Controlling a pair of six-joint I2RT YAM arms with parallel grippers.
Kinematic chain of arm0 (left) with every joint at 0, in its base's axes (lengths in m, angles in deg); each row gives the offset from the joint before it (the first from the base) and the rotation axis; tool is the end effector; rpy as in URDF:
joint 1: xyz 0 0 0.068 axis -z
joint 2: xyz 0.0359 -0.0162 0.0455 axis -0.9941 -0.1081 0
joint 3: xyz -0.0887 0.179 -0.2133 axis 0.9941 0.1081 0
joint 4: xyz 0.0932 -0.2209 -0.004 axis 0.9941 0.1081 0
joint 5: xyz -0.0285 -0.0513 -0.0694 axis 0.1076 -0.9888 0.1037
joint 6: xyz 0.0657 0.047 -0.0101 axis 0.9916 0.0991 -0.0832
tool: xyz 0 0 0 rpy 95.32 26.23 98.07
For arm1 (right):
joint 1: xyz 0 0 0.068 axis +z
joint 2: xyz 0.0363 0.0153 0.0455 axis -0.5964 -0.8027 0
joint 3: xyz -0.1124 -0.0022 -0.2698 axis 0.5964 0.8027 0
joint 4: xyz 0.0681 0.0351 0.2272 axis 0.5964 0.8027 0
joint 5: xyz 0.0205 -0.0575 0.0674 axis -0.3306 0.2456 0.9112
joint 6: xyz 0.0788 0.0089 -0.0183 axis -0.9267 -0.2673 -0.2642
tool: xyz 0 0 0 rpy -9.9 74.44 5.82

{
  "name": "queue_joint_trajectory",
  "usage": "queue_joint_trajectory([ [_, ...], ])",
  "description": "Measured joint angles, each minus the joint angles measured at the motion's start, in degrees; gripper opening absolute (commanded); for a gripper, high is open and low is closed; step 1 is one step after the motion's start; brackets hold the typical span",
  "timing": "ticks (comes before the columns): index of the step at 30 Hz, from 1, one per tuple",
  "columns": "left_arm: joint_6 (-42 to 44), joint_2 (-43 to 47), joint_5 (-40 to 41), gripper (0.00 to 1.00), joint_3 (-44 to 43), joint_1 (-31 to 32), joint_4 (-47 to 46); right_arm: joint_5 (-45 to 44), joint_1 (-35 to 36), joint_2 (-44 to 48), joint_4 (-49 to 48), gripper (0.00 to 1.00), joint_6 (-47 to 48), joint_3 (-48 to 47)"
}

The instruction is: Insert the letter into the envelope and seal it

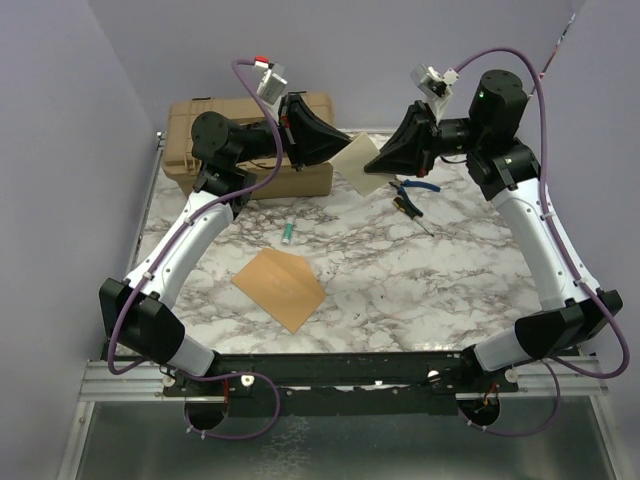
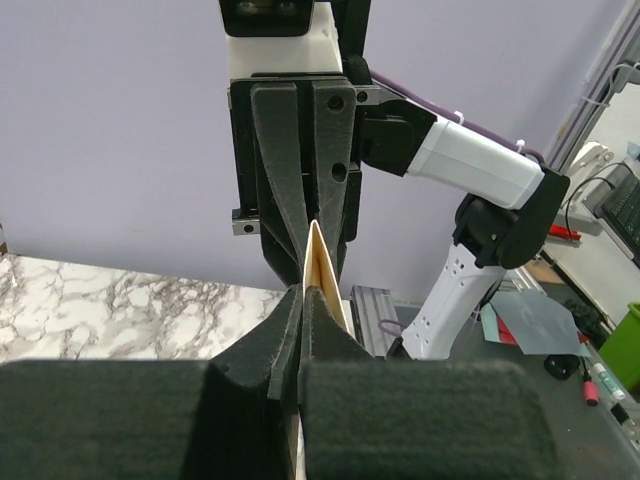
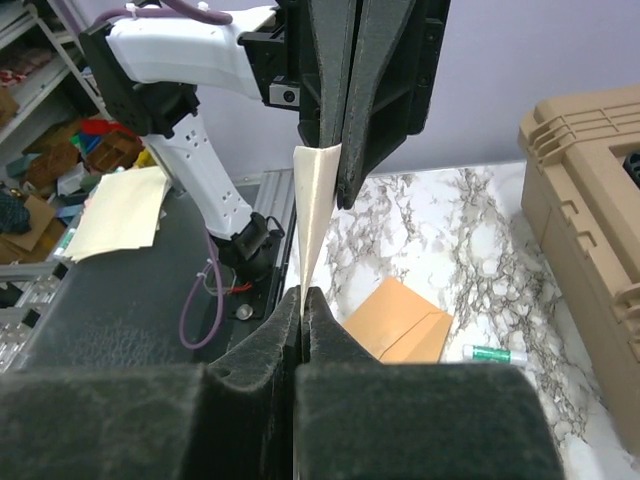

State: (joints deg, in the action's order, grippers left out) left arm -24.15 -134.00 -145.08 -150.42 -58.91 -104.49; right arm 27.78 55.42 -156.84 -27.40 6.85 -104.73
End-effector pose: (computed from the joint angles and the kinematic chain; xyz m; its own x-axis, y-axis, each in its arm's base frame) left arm 0.2517 -0.1841 0.5233 -0.2000 -0.2950 -0.9343 0.9798 -0.0600 -0.1908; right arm 0.2470 0.1570 0.5088 -0.1708 -0.0214 -0.9851 -0.9784 -0.1146 0.1721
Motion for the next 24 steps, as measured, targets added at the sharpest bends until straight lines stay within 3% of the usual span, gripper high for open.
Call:
queue_joint_trajectory([
  [3, 0.1, 0.0, -0.1, 0.28, 0.0, 0.0, 0.0, -0.5, 0.0, 0.0, 0.3, 0.0, 0.4, 0.0],
  [5, 0.6, 0.0, -0.1, 0.52, 0.0, -0.2, 0.2, -2.0, 0.0, 0.0, 1.3, 0.0, 1.4, 0.0],
  [9, 2.2, 0.3, -0.2, 0.78, 0.4, -1.4, 2.4, -7.3, 0.0, 0.2, 5.6, 0.0, 5.7, -0.3],
  [16, 8.9, 3.5, 1.5, 0.98, 5.5, -6.2, 14.2, -18.0, 0.0, 0.4, 14.1, 0.0, 14.4, -0.2],
  [24, 16.1, 4.2, 6.9, 0.99, 5.5, -5.5, 23.8, -22.1, 3.0, 0.0, 19.8, 0.0, 19.9, 1.6],
])
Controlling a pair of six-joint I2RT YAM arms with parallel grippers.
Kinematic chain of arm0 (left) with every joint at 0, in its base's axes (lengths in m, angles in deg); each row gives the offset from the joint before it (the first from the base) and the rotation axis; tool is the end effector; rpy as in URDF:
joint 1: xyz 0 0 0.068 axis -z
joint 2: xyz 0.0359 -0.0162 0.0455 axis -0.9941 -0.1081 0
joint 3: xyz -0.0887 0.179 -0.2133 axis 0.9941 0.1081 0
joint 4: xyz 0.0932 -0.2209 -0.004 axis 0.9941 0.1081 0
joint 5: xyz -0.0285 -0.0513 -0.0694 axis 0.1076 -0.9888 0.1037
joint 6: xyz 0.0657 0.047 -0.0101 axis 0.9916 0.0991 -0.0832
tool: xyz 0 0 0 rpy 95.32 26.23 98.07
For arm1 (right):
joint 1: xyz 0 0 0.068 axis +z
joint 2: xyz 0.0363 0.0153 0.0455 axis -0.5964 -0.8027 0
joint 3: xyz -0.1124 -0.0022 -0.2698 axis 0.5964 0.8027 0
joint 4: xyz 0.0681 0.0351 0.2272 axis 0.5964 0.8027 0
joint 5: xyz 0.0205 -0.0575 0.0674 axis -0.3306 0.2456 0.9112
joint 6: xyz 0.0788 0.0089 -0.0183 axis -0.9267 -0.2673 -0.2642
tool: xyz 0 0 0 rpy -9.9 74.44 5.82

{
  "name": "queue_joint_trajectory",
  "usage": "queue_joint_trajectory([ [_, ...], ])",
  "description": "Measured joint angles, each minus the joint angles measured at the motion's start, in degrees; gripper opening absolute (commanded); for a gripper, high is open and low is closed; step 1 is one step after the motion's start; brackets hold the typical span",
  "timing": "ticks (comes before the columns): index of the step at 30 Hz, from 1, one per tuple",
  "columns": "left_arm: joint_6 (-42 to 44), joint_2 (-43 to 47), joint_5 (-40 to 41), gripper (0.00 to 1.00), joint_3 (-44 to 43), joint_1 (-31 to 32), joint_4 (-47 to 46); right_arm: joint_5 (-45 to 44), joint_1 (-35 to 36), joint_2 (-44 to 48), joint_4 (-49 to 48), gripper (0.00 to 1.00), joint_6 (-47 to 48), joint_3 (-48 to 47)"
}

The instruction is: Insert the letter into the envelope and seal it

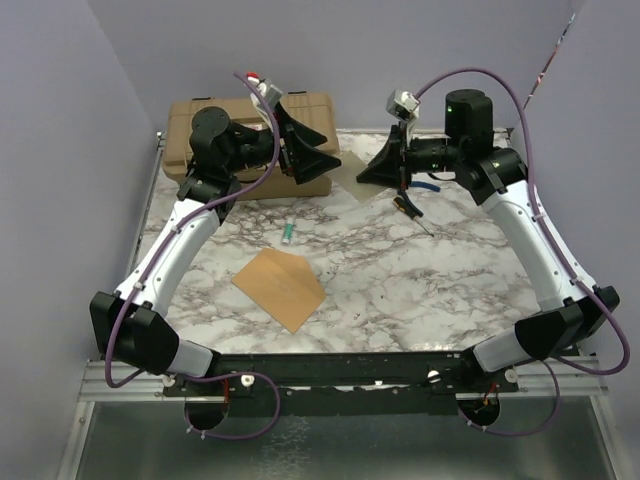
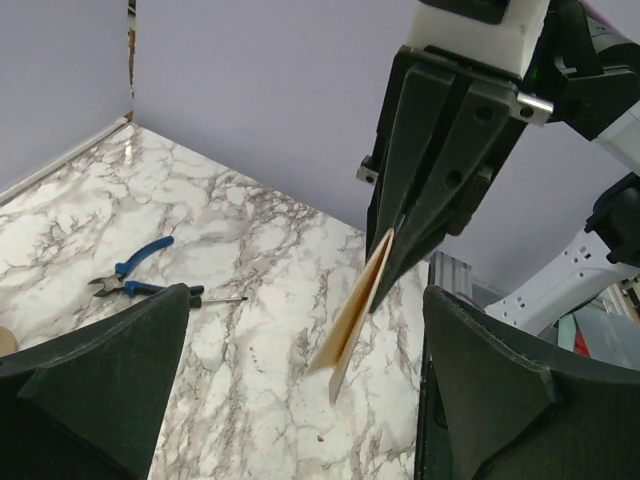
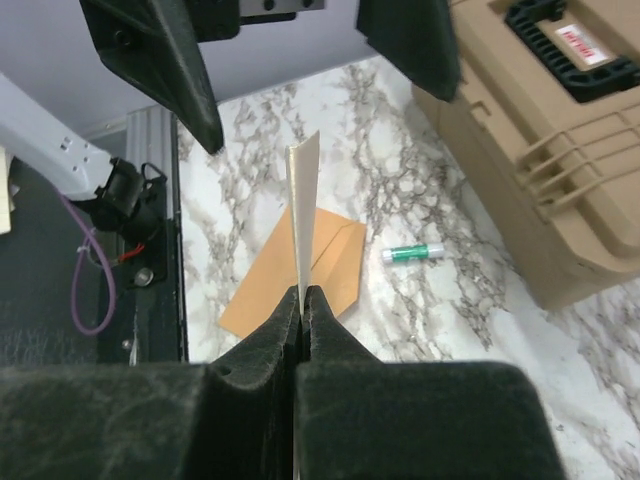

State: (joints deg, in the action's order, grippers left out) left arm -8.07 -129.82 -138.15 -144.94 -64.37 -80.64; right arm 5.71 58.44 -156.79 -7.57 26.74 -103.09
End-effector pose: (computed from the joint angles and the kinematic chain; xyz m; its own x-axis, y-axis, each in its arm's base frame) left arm 0.2766 -0.1573 0.4739 -0.2779 -0.2062 -0.9382 0.9155 0.2390 -0.3237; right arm 0.2605 0.1672 0.4616 -0.1735 -0.1782 -0.9686 -0.9688 0.2074 0.1354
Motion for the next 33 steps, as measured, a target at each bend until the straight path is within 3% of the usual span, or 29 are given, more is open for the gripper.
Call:
queue_joint_trajectory([
  [2, 0.8, -0.1, 0.3, 0.9, 0.0, 1.0, 0.9, -0.4, 1.9, -0.5, 1.4, 0.0, 1.3, 0.0],
  [5, 2.2, -0.2, 0.0, 0.59, 0.0, 2.6, 2.7, -0.8, 3.8, -1.7, 3.4, 0.0, 3.1, -0.4],
  [8, 3.8, -0.8, -2.6, 0.37, 0.0, 3.6, 3.8, -0.9, 4.4, -3.3, 5.8, 0.0, 4.5, -1.4],
  [12, 4.2, -1.7, -6.5, 0.22, 0.0, 3.7, 5.1, -0.9, 4.8, -4.9, 8.2, 0.0, 6.2, -2.7],
  [15, 4.6, -2.1, -8.0, 0.01, 0.0, 3.6, 5.8, -0.9, 5.0, -5.1, 9.3, 0.0, 6.9, -3.3],
  [18, 5.2, -2.2, -8.3, 0.0, 0.0, 3.6, 6.2, -0.9, 5.2, -5.1, 10.2, 0.01, 7.6, -3.9],
  [23, 5.6, -2.1, -5.8, 0.0, 0.0, 3.6, 6.4, -3.9, 5.2, -4.8, 8.5, 0.56, 3.9, -4.0],
  [26, 4.4, -1.6, -0.6, 0.0, -0.1, 3.6, 5.7, -8.9, 4.9, -1.4, -1.2, 0.85, -3.3, -0.1],
  [28, 1.8, -0.9, 3.1, 0.0, -0.1, 3.6, 2.9, -13.0, 4.7, 3.4, -10.3, 0.93, -9.6, 5.7],
  [33, -6.8, 1.7, 14.4, 0.0, -0.1, 3.9, -6.8, -21.9, 4.6, 11.6, -36.0, 0.99, -26.8, 15.3],
])
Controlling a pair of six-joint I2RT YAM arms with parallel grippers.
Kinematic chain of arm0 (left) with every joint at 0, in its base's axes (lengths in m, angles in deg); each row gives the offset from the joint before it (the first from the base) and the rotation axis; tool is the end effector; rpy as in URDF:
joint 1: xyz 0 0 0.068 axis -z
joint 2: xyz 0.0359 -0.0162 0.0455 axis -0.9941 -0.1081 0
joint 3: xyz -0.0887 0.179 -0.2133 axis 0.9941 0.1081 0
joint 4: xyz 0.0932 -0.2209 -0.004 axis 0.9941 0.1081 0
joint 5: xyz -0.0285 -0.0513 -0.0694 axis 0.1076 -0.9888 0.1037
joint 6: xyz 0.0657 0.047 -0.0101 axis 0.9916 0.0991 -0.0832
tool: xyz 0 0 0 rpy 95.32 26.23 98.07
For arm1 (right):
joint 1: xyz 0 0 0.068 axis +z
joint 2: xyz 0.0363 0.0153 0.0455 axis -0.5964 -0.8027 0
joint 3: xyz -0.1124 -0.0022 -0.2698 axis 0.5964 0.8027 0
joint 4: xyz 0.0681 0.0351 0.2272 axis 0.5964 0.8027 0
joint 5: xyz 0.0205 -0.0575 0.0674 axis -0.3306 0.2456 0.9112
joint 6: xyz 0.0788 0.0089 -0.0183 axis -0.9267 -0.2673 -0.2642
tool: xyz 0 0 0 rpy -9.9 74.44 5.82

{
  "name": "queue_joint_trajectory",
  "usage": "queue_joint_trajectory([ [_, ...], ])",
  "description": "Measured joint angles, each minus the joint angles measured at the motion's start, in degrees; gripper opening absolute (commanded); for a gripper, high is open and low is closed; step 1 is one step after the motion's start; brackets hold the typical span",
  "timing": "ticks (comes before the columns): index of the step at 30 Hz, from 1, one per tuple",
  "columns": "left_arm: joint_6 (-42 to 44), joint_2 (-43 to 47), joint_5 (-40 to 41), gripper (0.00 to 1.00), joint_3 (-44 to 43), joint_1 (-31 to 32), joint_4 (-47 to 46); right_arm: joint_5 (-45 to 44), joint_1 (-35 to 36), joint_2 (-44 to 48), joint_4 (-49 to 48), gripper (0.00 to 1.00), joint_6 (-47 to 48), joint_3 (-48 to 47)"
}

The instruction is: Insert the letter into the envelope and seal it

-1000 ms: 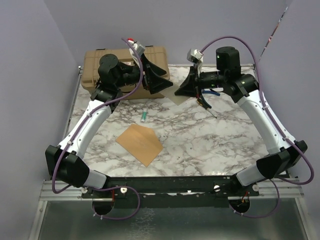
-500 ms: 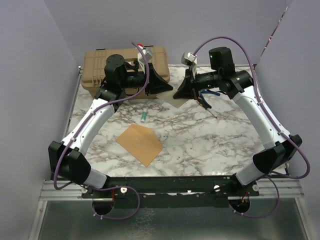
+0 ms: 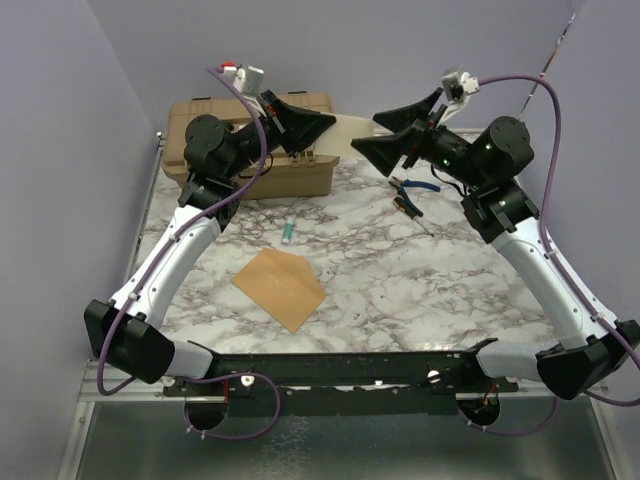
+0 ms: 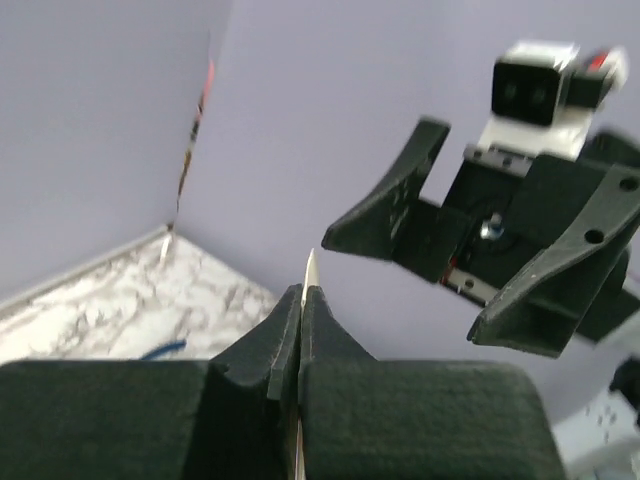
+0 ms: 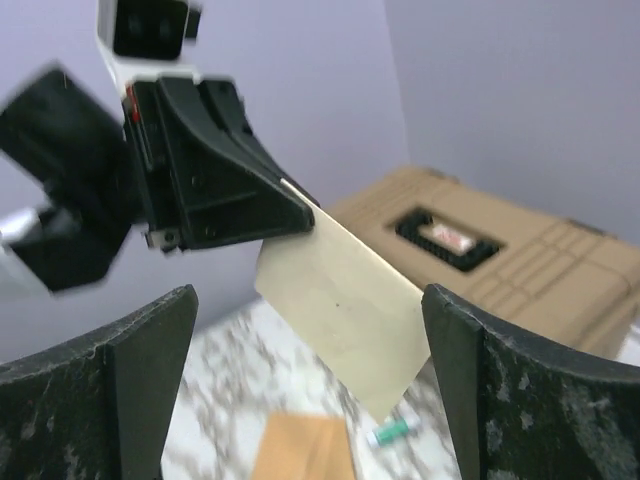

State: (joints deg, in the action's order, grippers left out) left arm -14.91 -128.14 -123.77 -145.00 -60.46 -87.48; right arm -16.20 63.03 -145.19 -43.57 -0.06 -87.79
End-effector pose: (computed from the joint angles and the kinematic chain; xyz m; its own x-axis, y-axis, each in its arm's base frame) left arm 0.2674 -0.1633 0.5003 -0.2288 -0.3930 -0.8906 0.8751 0.3177 -0.3650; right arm 0.2323 0.1593 0.5039 -0.0871 0.2191 -0.9718 -0.8714 0.4559 0.1809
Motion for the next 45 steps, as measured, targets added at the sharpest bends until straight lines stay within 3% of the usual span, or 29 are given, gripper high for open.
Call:
queue_joint_trajectory([
  [4, -9.6, 0.9, 11.0, 0.0, 0.1, 0.5, -8.7, -7.1, 0.0, -0.4, -16.7, 1.0, -13.4, 3.1],
  [11, -28.4, -0.1, 25.5, 0.0, 5.2, 1.0, -22.8, -13.5, 0.0, -8.7, -31.3, 0.96, -30.6, 3.3],
  [19, -36.8, -1.4, 35.1, 0.0, 8.4, 3.1, -30.2, -13.6, 1.0, -16.4, -43.8, 0.55, -39.5, 1.6],
  [25, -36.7, -1.4, 39.3, 0.0, 8.4, 5.2, -32.7, -13.5, 2.1, -18.1, -48.0, 0.34, -41.4, -0.9],
  [28, -36.6, -1.6, 39.5, 0.0, 8.4, 5.7, -33.7, -13.3, 2.1, -18.6, -49.7, 0.03, -42.0, -1.5],
  [29, -36.4, -1.7, 39.5, 0.03, 8.4, 5.9, -34.0, -13.2, 2.1, -18.7, -50.1, 0.01, -41.9, -1.6],
  [30, -36.2, -1.8, 39.5, 0.16, 8.4, 6.0, -34.1, -13.0, 2.2, -18.8, -50.2, 0.0, -41.9, -1.6],
  [32, -35.2, -2.1, 39.5, 0.59, 8.4, 6.0, -34.1, -12.7, 2.1, -18.7, -50.2, 0.0, -41.4, -1.6],
  [33, -33.9, -2.1, 39.5, 0.76, 8.4, 6.0, -34.0, -12.6, 2.1, -18.6, -49.9, 0.0, -40.7, -1.6],
  [34, -33.0, -2.0, 39.5, 0.84, 8.4, 6.0, -33.8, -12.3, 2.1, -18.5, -49.2, 0.0, -39.8, -1.6],
  [38, -24.3, 0.6, 38.9, 0.94, 9.1, 5.5, -27.5, -9.4, 2.0, -16.6, -43.7, 0.0, -33.3, -1.4],
  [45, -3.4, 5.1, 25.8, 0.89, 4.2, 0.3, -6.9, 5.4, 1.9, -10.7, -27.7, 0.0, -15.7, -0.9],
])
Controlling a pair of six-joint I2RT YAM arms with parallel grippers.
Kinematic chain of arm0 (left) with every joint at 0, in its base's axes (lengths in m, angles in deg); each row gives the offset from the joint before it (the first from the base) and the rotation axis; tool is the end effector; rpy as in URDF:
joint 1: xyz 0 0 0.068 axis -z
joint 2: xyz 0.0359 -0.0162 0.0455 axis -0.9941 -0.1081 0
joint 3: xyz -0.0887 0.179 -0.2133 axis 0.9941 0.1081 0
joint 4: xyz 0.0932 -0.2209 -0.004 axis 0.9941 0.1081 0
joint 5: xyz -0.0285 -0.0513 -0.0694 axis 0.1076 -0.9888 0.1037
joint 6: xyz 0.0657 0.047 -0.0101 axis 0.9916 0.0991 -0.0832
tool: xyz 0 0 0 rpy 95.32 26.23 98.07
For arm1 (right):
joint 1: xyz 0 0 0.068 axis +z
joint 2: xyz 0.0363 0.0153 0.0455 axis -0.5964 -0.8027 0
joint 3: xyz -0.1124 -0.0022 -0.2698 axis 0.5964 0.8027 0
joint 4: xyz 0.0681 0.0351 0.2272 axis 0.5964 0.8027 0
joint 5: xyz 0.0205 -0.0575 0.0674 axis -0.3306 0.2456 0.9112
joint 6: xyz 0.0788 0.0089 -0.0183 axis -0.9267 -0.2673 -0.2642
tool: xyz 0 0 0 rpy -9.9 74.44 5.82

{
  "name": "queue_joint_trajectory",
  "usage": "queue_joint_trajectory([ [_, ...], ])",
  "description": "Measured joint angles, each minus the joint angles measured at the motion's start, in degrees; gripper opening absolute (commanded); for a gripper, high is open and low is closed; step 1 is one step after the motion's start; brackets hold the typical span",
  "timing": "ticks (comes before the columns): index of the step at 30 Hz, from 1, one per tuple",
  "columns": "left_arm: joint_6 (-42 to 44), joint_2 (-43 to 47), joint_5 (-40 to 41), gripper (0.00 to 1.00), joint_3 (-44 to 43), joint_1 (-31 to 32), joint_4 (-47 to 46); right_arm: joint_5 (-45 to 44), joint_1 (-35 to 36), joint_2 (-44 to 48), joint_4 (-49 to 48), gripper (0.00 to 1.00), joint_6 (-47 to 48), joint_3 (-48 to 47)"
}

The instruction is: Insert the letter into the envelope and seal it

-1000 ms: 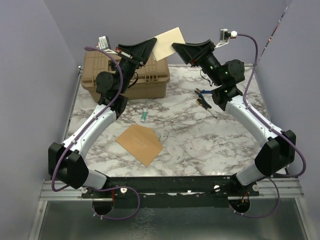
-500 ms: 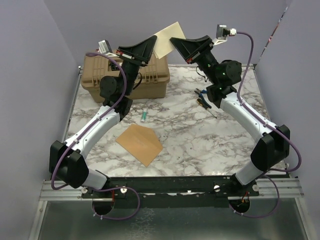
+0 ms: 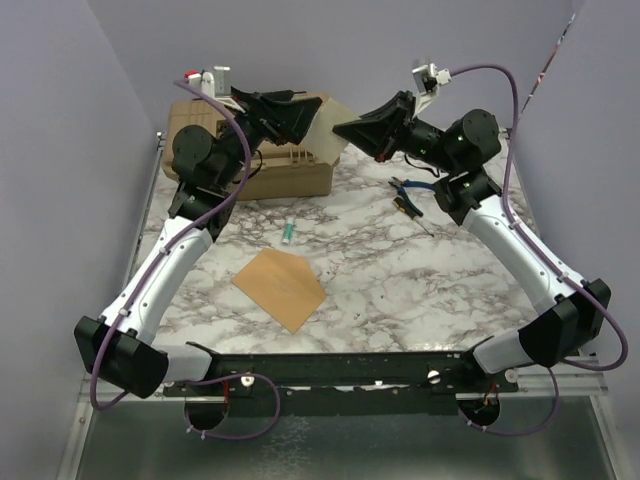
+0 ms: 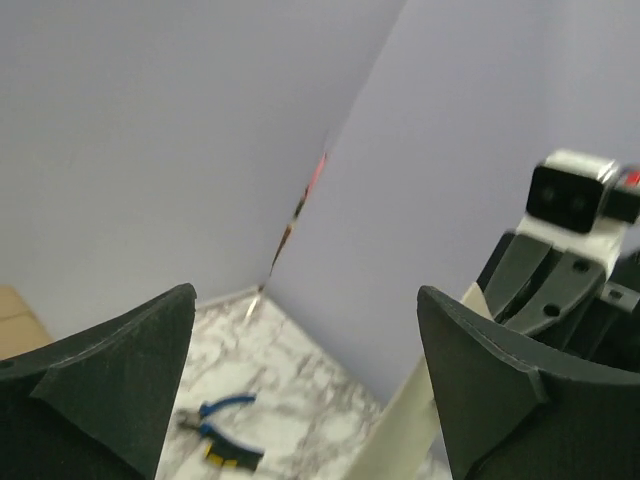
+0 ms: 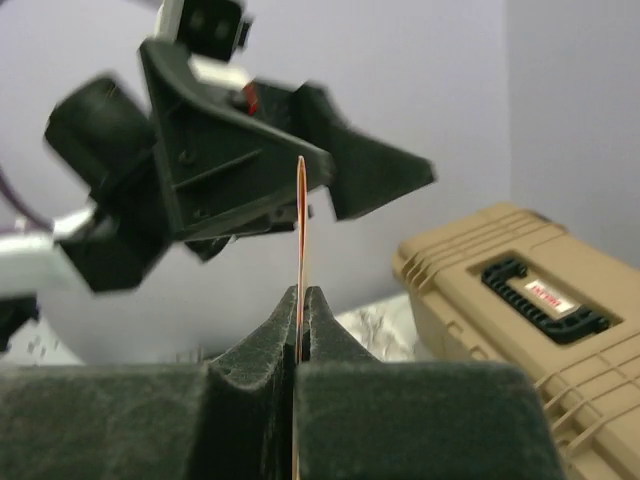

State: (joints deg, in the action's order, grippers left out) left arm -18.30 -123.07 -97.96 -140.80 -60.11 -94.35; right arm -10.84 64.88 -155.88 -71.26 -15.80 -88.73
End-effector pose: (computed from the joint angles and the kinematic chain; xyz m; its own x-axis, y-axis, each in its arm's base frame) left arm 0.2590 -0.1307 0.5204 -0.0202 -0.6564 -0.7541 0.7142 0.5184 -0.4704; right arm 0.2664 0.1940 0.5144 -0.1015 0.4137 -0.9047 -0.9486 0.2339 0.2134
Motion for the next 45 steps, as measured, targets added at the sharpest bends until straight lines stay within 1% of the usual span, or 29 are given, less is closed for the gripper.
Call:
queue_joint_trajectory([
  [2, 4.5, 0.0, -6.4, 0.85, -1.2, -1.0, 5.4, 4.5, 0.0, 0.9, 5.3, 0.0, 4.5, -0.2],
  [5, 9.0, -0.3, -16.1, 0.78, -2.0, -2.1, 11.7, 10.8, 0.0, 1.0, 17.0, 0.0, 12.0, -2.4],
  [7, 10.7, -1.0, -21.3, 0.75, -2.3, -2.5, 14.0, 14.0, 0.0, 0.3, 25.0, 0.0, 16.5, -4.8],
  [8, 11.3, -1.3, -24.5, 0.75, -2.3, -2.6, 15.2, 15.2, -0.2, -0.1, 28.4, 0.0, 18.7, -6.1],
  [9, 11.9, -1.6, -27.3, 0.78, -2.3, -2.7, 16.3, 16.3, -0.2, -0.6, 32.5, 0.0, 21.0, -7.6],
  [12, 12.8, -2.2, -32.5, 0.85, -2.3, -3.0, 18.4, 17.7, -0.2, -0.9, 38.3, 0.0, 24.8, -8.9],
  [14, 13.0, -2.2, -34.5, 0.89, -2.3, -3.8, 19.4, 18.0, -0.2, -0.8, 40.6, 0.0, 26.2, -9.0],
  [16, 13.0, -2.2, -35.5, 0.91, -2.3, -4.6, 19.5, 17.9, -0.1, -0.8, 42.1, 0.0, 26.8, -8.9],
  [25, 11.3, -1.4, -37.0, 0.9, -1.8, -6.5, 18.6, 16.5, -0.1, -0.8, 43.8, 0.0, 27.2, -8.8],
  [30, 3.8, 1.6, -36.4, 0.91, 4.9, -8.1, 8.4, 16.5, -0.1, -0.9, 44.0, 0.0, 27.2, -8.8],
  [33, -0.4, 1.5, -36.6, 0.93, 5.6, -8.6, 3.7, 16.5, -0.1, -1.0, 43.9, 0.0, 26.9, -8.8],
  [34, -1.2, 1.4, -36.9, 0.92, 5.6, -8.6, 2.8, 16.5, -0.1, -1.0, 43.9, 0.0, 26.8, -8.8],
  [41, -4.5, 1.2, -39.0, 0.6, 5.6, -7.3, -1.3, 20.3, -0.2, -2.5, 43.9, 0.0, 25.9, -9.0],
  [45, -5.3, 0.2, -40.6, 0.48, 5.6, -5.4, -1.9, 22.5, -0.2, -3.7, 43.9, 0.0, 25.7, -9.8],
])
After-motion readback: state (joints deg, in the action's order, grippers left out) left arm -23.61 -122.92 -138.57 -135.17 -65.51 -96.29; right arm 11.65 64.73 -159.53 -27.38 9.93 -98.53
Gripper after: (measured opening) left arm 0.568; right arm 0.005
